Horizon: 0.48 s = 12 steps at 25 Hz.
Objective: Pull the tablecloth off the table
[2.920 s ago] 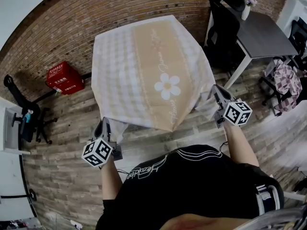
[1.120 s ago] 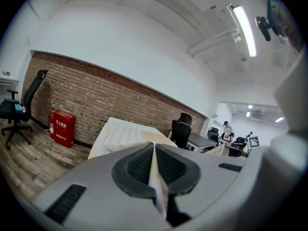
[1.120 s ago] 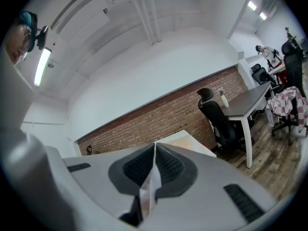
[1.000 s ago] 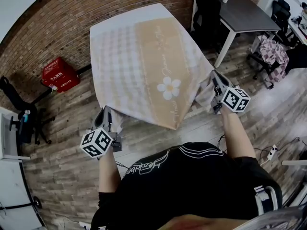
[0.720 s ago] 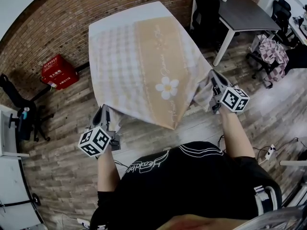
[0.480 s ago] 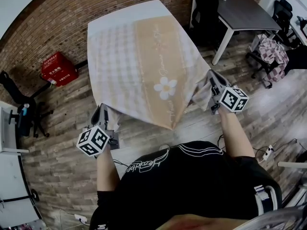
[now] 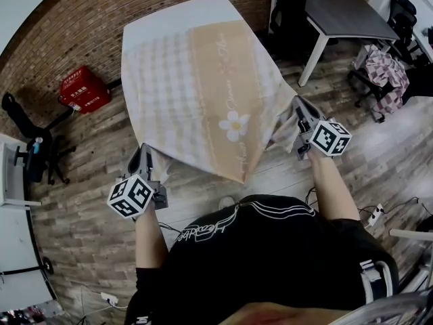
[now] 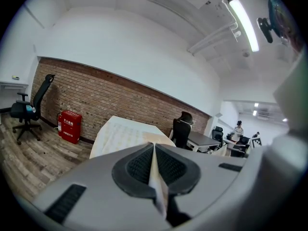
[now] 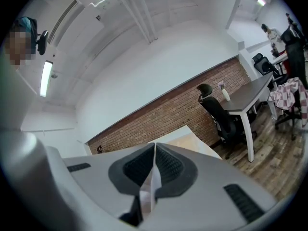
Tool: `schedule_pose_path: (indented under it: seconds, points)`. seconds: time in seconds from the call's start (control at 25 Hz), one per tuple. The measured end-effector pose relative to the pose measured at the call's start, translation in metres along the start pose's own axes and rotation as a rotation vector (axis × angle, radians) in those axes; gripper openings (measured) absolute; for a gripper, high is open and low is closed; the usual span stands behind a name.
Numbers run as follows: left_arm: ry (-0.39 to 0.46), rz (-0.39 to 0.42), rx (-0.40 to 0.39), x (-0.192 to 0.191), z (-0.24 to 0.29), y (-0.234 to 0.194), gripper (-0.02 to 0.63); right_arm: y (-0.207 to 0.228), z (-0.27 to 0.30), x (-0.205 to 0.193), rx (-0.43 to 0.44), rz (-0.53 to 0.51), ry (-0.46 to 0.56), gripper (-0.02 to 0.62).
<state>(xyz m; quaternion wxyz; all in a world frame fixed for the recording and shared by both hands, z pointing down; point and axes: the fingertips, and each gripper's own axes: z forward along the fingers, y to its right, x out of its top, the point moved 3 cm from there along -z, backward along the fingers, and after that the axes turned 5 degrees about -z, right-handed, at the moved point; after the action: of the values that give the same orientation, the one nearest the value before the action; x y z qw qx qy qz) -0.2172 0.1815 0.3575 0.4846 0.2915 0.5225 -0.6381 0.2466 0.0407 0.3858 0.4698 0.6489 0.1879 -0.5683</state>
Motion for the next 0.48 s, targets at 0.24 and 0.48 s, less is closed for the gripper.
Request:
schedule_pose_path:
  seconds: [0.24, 0.48]
  points:
    - [0.002, 0.017, 0.002, -0.016, -0.023, 0.019, 0.006, 0.002, -0.031, -0.004, 0.012, 0.001, 0.004, -0.002]
    - [0.002, 0.015, 0.005, -0.03, -0.037, 0.032, 0.006, 0.006, -0.053, -0.005, 0.017, 0.003, 0.004, -0.002]
